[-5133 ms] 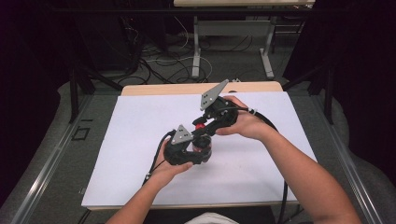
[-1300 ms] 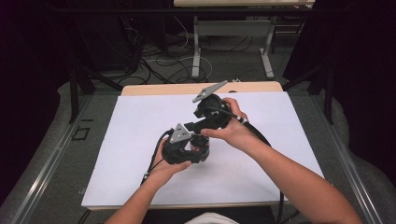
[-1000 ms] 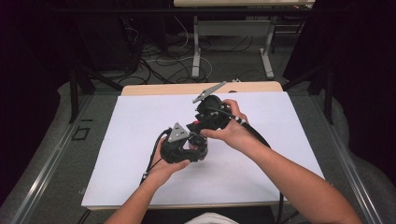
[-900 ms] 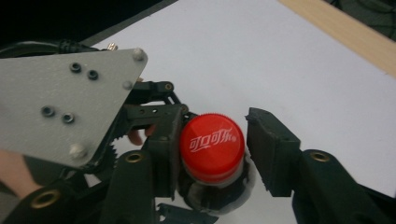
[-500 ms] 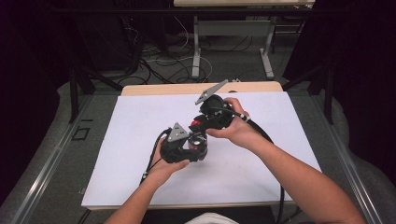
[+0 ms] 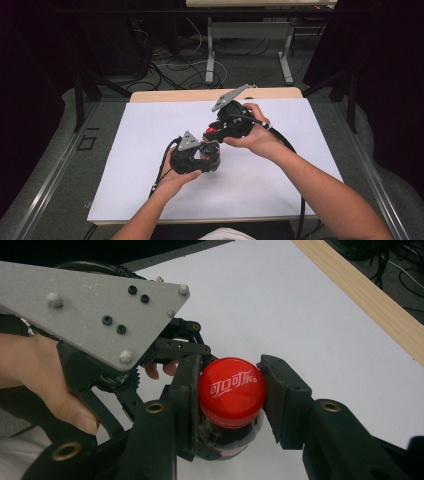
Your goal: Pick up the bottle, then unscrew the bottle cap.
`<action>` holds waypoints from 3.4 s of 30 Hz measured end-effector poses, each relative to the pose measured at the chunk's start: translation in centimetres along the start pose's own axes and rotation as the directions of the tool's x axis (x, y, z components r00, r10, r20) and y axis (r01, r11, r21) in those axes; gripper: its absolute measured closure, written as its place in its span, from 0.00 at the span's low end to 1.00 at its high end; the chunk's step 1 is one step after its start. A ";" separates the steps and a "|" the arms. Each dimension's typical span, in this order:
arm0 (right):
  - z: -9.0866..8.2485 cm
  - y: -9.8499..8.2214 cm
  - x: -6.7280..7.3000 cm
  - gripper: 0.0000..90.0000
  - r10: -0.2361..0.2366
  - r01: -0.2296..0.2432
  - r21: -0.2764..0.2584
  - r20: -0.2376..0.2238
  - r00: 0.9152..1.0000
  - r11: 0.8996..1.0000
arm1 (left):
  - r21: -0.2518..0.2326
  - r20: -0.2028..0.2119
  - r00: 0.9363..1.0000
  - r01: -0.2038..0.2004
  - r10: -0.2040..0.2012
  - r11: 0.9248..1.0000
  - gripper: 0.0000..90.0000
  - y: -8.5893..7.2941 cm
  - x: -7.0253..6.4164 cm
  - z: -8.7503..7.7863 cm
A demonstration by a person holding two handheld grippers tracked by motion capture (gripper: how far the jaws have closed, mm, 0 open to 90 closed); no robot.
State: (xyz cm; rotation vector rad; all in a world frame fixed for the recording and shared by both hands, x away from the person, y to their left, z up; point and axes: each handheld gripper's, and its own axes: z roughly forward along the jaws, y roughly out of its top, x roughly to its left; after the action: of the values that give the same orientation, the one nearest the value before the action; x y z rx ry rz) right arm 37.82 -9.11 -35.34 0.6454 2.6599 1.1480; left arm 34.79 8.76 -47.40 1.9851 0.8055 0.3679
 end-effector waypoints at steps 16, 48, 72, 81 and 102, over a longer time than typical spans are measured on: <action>-0.5 -1.9 -0.7 0.68 0.027 -0.027 -0.013 0.022 0.999 1.000 | -0.014 -0.029 0.999 0.041 -0.041 0.999 0.33 0.0 1.3 -1.0; -0.9 -10.5 -3.5 0.68 0.211 -0.214 0.005 0.144 0.967 0.977 | -0.020 -0.072 0.995 0.072 -0.073 0.997 0.33 -0.2 2.6 -1.9; -0.5 -16.8 -5.0 0.68 0.317 -0.316 -0.044 0.229 0.920 0.948 | -0.028 -0.063 0.995 0.079 -0.081 0.996 0.33 3.1 3.0 2.3; 0.1 -17.9 -5.2 0.68 0.351 -0.351 -0.043 0.238 0.906 0.935 | -0.028 -0.075 0.995 0.062 -0.064 0.998 0.33 4.4 3.4 6.1; 0.7 -18.3 -5.3 0.68 0.367 -0.364 -0.056 0.244 0.898 0.930 | 0.007 -0.153 0.986 0.069 -0.067 0.998 0.33 3.3 5.4 11.2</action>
State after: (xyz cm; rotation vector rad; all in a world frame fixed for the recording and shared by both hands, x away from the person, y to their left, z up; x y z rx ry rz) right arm 36.94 -22.26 -49.18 1.2430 2.3779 1.0730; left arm 46.19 3.94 -50.77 1.9526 0.9715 0.4800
